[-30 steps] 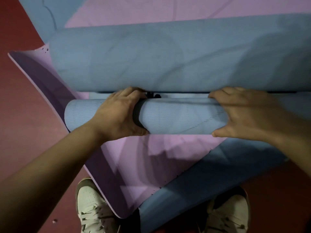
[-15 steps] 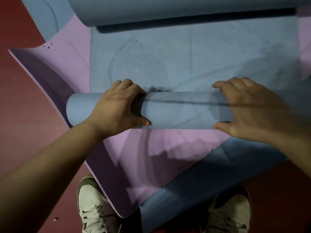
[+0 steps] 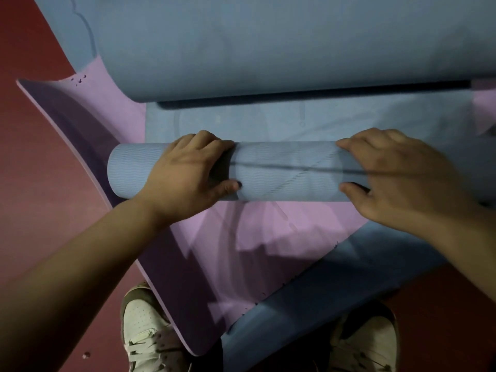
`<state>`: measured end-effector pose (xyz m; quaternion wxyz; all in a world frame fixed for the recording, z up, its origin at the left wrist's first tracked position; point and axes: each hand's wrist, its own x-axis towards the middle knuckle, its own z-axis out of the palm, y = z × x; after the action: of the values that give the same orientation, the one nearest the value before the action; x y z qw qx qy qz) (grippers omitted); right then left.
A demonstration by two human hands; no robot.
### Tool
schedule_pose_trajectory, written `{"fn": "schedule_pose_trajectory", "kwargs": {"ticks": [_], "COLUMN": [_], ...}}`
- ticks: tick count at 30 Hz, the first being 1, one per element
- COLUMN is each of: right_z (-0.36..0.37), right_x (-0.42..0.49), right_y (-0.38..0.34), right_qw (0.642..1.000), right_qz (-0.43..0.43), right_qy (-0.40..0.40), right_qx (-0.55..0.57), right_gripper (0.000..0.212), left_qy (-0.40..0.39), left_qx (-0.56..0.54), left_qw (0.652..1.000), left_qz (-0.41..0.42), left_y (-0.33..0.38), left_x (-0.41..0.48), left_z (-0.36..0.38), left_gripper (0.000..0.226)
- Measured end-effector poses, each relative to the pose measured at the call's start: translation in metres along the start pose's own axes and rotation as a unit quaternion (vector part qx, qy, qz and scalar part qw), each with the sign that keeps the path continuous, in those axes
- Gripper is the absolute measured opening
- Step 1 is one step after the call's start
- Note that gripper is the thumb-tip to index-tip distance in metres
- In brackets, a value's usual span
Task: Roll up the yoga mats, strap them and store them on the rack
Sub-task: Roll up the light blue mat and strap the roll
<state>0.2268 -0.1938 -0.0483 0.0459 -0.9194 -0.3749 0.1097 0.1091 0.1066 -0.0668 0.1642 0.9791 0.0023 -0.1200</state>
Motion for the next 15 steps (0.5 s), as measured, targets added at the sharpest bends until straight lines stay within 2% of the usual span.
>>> {"fn": "schedule_pose_trajectory", "kwargs": {"ticks": [3, 5, 6, 11, 15], "right_z": [0.007, 0.017, 0.021, 0.021, 0.014], "right_x": [-0.001, 0.0, 0.001, 0.011, 0.006], "right_y": [-0.002, -0.003, -0.003, 0.0, -0.002], "right_qw": [0.999, 0.998, 0.998, 1.0, 0.999], "right_qz": [0.007, 0.012, 0.014, 0.017, 0.011], "right_qy": [-0.026, -0.046, -0.045, -0.001, -0.028], "right_qx": [-0.022, -0.04, -0.041, -0.016, -0.023], "right_gripper": [0.096, 0.116, 0.119, 0.099, 0.09], "left_qy": [-0.029, -0.022, -0.011, 0.014, 0.013], "left_qx": [0.089, 0.126, 0.129, 0.082, 0.07], "left_qw": [0.996, 0.992, 0.991, 0.996, 0.997], "left_qz": [-0.003, -0.018, -0.022, -0.023, -0.017], "left_y": [0.005, 0.01, 0.011, 0.008, 0.01], "left_x": [-0.003, 0.001, 0.004, 0.012, 0.002], "left_z": [0.009, 0.016, 0.016, 0.009, 0.01], "left_gripper": [0.113, 0.118, 0.114, 0.096, 0.094]}}
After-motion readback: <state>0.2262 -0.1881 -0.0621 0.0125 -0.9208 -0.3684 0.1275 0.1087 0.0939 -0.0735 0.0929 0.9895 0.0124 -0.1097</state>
